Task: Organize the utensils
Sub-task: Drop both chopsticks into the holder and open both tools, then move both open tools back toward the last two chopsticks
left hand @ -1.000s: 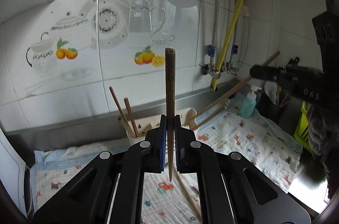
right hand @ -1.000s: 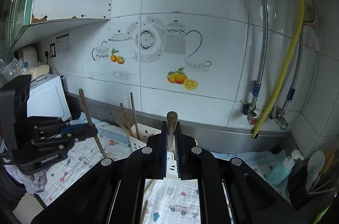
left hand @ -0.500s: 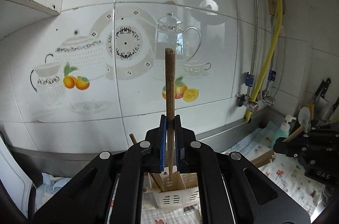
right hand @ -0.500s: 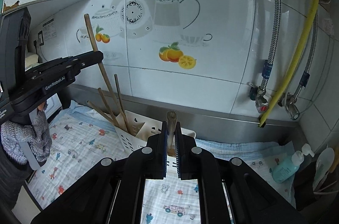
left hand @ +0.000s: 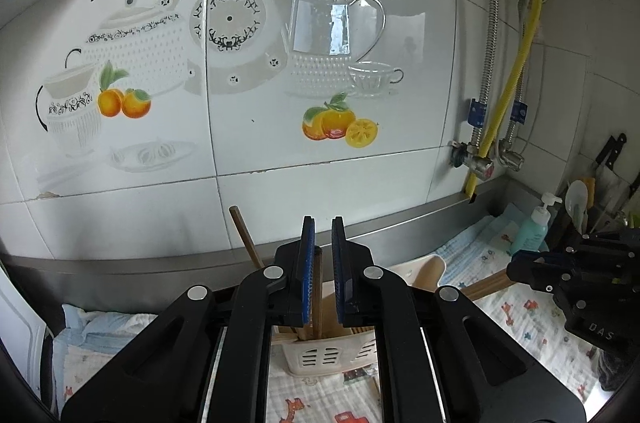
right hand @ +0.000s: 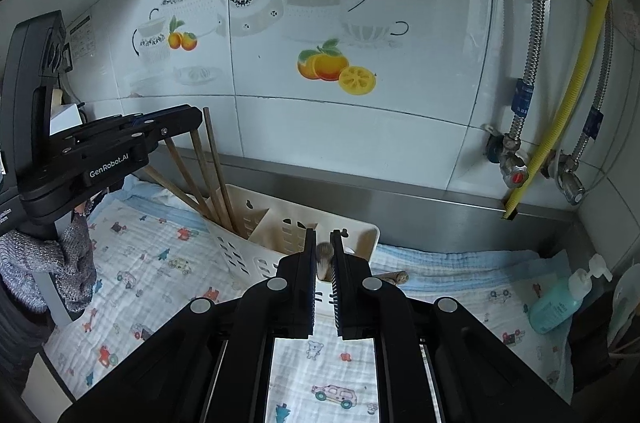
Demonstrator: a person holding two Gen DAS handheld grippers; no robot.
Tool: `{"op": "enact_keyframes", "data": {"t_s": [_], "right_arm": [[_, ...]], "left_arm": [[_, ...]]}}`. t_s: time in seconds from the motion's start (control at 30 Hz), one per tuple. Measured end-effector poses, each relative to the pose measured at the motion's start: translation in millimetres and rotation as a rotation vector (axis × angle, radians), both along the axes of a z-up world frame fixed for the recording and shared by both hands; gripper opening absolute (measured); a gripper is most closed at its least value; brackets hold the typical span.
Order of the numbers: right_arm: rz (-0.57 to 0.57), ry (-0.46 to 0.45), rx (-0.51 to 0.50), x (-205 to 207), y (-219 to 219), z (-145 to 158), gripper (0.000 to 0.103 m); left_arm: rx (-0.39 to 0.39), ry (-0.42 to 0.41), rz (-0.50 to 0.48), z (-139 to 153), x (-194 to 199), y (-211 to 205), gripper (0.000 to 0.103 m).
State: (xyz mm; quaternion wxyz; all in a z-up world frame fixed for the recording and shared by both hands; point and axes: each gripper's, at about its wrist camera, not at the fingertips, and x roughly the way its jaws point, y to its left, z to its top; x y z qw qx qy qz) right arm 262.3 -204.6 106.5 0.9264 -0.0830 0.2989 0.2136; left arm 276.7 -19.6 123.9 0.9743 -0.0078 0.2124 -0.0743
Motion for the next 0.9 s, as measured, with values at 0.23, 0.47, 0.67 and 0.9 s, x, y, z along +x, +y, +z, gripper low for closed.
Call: {"op": "enact_keyframes", "data": {"t_s": [0.23,0.47,0.67,0.9], "right_arm": [[-0.018,-0.07,0.035,-27.6,-10.5,14.7,0.025],[-0.007,-0.111,0.031,-82.6,-15.7,1.6,0.032],[0.005,-0.079,0.024,-128.0,-18.9,-33.2,0.033],[-0.006,0.018,0.022,-164.8,-20.8,-89.0,0.033]], "left_arm": [[-0.016,-0.031,-0.027,13.7,-23.1,-0.3,0.009],[-0.012,-0.083,-0.066,17.1,-76.7,-2.2,0.045],[-0.014,-0.072,-0.085,2.2,-120.9,-2.1,0.046],[-0.017,-0.031,-0.057,-35.1,-159.4,2.5,0.049]]}}
